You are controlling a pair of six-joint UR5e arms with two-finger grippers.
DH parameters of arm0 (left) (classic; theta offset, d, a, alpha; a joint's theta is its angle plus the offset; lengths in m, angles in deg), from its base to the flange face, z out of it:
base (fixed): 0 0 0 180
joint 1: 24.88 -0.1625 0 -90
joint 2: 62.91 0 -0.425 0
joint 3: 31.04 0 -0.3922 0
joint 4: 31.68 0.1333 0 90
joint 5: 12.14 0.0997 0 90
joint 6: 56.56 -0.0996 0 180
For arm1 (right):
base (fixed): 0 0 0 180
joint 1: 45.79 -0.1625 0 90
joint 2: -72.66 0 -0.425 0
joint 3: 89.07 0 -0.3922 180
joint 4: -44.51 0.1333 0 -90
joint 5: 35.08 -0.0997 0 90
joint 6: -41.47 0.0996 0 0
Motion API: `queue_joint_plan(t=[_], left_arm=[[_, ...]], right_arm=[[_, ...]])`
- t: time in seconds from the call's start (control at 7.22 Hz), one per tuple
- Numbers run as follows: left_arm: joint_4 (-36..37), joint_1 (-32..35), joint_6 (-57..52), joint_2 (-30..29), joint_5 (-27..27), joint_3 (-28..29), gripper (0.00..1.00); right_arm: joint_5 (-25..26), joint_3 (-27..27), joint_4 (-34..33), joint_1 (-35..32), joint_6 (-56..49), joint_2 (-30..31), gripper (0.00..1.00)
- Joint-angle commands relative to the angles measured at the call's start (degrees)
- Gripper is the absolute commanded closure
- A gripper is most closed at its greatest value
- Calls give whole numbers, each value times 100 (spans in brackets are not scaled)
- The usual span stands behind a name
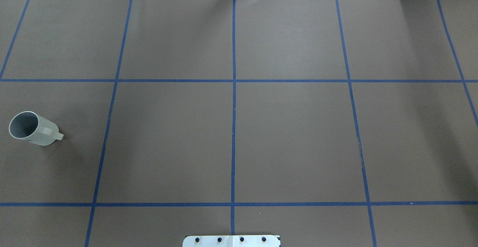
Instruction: Left arm hands cup to right arm to dump lemon
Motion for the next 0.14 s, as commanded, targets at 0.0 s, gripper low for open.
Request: queue_joint_plan(t=[0.0], left_arm=[[17, 0, 9, 21, -9, -240, 0]], right_arm=[[4, -1, -4, 0, -21, 16, 0]])
